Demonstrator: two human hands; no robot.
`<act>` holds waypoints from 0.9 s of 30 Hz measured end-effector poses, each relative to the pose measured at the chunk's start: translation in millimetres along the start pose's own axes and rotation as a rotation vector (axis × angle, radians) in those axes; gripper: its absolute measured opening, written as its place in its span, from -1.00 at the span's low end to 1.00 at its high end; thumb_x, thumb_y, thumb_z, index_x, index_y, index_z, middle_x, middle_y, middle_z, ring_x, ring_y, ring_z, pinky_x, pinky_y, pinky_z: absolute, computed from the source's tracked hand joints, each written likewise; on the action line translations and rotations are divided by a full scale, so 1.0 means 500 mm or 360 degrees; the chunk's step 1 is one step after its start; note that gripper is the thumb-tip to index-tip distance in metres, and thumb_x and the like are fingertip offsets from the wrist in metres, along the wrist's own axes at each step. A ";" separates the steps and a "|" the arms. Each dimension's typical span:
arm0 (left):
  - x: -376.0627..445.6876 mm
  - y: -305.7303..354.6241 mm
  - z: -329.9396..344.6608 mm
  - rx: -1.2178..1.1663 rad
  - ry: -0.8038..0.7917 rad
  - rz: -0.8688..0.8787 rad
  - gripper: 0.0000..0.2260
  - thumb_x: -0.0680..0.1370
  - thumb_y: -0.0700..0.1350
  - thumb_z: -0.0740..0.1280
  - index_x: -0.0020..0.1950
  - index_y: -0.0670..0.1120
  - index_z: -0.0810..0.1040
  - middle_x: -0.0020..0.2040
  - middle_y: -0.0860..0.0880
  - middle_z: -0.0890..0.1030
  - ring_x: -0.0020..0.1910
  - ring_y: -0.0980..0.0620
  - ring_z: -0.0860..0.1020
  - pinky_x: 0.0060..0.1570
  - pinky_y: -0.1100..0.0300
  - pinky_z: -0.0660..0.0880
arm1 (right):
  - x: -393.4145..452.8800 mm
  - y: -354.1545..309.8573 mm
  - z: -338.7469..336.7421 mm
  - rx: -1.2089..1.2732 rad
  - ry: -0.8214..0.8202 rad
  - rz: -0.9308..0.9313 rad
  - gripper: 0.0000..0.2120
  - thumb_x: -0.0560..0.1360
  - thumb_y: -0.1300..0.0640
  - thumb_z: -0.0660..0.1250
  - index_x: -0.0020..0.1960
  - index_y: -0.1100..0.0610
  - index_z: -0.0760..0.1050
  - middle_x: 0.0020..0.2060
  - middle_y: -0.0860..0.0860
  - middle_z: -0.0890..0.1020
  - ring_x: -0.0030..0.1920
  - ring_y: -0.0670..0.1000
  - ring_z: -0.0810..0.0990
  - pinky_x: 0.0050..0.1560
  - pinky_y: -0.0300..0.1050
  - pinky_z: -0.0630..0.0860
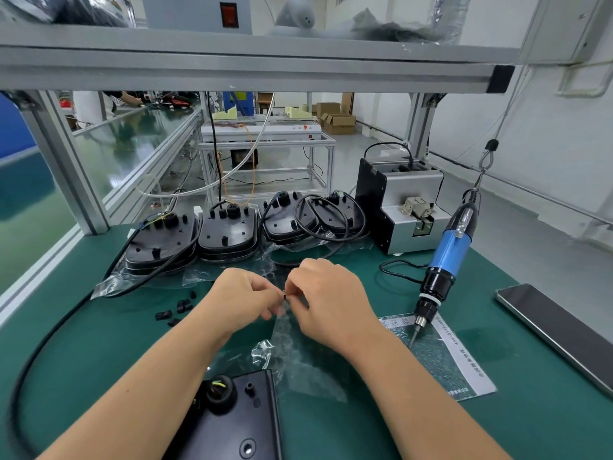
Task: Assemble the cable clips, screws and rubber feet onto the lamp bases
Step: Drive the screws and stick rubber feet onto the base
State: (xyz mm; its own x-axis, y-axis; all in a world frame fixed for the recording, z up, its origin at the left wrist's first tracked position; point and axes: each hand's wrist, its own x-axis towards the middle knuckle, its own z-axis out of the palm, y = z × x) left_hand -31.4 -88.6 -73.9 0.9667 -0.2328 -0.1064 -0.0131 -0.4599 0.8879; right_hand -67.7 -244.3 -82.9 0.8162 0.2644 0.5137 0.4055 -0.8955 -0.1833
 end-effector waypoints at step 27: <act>-0.126 -0.064 -0.109 0.0107 0.0084 0.0160 -0.90 0.55 -0.07 0.37 -0.05 0.01 0.69 -0.23 0.11 0.71 -0.30 0.23 0.63 -0.43 0.51 0.38 | -0.103 -0.158 -0.093 0.1641 -0.1020 0.0911 -0.77 0.41 0.21 0.45 -0.40 0.02 0.60 -0.45 -0.15 0.53 -0.40 -0.15 0.47 -0.34 -0.29 0.47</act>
State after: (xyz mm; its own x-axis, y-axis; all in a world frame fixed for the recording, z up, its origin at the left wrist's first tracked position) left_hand -78.1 -12.3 -71.2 0.9717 -0.2361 0.0069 -0.1260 -0.4933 0.8607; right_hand -161.1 -203.8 -55.7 0.9066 0.3197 -0.2756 -0.1643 -0.3342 -0.9281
